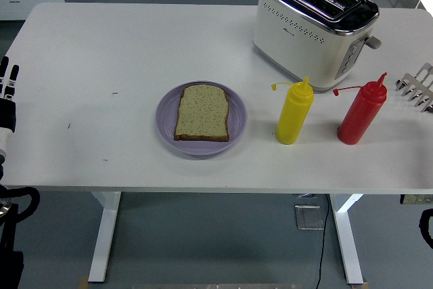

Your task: Pick up the cup,pour liquid into bread,place the cup on the desk

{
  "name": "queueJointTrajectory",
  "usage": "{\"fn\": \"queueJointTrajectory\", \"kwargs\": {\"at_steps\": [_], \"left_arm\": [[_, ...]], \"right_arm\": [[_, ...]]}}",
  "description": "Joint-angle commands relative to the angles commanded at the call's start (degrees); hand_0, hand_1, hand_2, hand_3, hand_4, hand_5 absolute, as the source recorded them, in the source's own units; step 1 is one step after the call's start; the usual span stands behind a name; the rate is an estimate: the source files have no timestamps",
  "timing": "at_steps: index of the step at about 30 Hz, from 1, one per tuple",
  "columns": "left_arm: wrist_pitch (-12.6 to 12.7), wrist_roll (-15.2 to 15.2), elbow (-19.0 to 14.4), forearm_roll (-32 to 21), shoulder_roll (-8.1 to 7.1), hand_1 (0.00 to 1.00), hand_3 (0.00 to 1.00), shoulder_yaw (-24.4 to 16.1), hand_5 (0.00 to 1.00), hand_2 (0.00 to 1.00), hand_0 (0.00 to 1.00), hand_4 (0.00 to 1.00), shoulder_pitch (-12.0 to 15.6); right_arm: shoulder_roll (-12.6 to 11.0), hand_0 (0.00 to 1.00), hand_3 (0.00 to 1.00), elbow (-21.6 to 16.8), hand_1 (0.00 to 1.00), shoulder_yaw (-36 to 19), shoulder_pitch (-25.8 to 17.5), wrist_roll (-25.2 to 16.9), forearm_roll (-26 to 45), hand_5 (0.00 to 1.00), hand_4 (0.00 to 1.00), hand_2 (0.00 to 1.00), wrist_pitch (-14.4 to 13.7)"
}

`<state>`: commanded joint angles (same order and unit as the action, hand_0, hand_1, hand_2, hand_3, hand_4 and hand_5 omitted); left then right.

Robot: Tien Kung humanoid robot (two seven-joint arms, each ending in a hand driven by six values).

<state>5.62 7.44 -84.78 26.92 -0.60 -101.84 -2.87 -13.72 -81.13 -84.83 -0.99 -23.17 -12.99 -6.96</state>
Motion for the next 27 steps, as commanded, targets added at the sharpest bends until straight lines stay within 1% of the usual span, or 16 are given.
{"fn": "queueJointTrajectory", "kwargs": {"at_steps": [27], "left_arm": [[0.03,0.04,0.01,-0.02,0.11,0.741,0.725,-0.31,0.998,0.732,0.807,0.487,-0.21]], "right_arm": [[0.38,0.773,0.654,0.05,0.686,0.31,0.04,0.3,-0.11,0.355,0.485,0.713,0.2]]}}
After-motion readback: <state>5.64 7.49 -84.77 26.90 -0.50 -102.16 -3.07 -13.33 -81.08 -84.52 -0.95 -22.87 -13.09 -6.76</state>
